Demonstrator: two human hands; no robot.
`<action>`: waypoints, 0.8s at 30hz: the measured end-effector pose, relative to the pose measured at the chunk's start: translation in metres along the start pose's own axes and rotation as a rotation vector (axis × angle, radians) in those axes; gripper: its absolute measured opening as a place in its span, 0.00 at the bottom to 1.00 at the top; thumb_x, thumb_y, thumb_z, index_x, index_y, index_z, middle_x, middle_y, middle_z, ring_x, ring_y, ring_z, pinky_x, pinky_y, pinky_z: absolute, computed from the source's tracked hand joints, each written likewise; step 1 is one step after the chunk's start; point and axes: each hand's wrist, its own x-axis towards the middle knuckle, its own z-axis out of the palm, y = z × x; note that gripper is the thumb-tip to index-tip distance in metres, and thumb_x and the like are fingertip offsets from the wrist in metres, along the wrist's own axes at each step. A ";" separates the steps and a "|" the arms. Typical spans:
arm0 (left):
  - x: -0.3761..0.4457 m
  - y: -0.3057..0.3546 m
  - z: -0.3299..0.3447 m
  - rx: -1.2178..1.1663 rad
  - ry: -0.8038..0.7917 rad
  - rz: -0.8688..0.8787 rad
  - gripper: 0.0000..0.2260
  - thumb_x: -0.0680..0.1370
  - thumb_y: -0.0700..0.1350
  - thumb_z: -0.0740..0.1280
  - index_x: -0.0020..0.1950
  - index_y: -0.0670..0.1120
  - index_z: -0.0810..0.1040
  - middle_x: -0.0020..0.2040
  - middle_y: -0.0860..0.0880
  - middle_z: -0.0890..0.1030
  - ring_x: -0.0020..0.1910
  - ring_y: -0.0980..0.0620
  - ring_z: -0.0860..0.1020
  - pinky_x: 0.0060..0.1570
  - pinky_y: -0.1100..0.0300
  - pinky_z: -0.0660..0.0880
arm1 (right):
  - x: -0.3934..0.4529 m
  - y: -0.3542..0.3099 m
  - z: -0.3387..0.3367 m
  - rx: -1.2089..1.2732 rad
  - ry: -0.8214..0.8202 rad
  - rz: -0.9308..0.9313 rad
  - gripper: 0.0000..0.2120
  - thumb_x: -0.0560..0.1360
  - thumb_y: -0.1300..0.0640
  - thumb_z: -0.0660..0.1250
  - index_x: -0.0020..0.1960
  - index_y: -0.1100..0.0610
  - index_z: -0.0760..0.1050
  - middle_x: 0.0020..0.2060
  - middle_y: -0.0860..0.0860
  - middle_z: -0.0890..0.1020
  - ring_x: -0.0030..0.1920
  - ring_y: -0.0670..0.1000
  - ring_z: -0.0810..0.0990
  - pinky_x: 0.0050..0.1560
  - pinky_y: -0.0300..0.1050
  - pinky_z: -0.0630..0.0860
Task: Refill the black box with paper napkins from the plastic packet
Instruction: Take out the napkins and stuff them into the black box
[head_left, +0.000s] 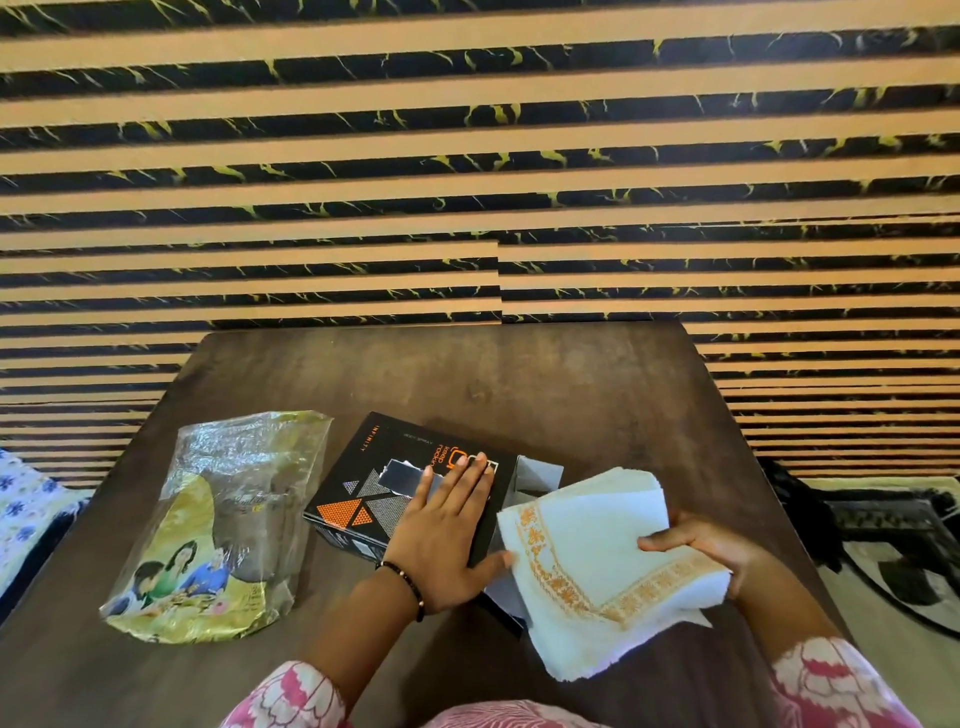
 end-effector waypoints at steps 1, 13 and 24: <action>0.000 0.000 0.000 0.001 -0.006 0.000 0.44 0.66 0.74 0.39 0.74 0.49 0.37 0.71 0.54 0.33 0.72 0.52 0.33 0.70 0.48 0.30 | 0.003 -0.003 0.004 -0.015 -0.006 -0.009 0.24 0.62 0.66 0.72 0.58 0.64 0.75 0.48 0.64 0.83 0.47 0.61 0.83 0.47 0.54 0.81; -0.007 0.001 0.002 -0.053 -0.011 0.008 0.42 0.68 0.74 0.50 0.72 0.58 0.33 0.72 0.54 0.34 0.72 0.51 0.33 0.69 0.46 0.28 | 0.025 -0.002 0.020 0.182 0.076 -0.031 0.18 0.64 0.64 0.71 0.54 0.62 0.76 0.38 0.62 0.83 0.35 0.57 0.84 0.32 0.47 0.81; -0.007 0.017 -0.004 0.084 -0.075 0.020 0.29 0.75 0.60 0.55 0.73 0.61 0.48 0.75 0.46 0.33 0.73 0.43 0.31 0.65 0.33 0.31 | 0.018 0.015 0.018 0.224 0.088 0.033 0.19 0.67 0.66 0.67 0.57 0.63 0.73 0.39 0.63 0.84 0.34 0.57 0.84 0.29 0.47 0.81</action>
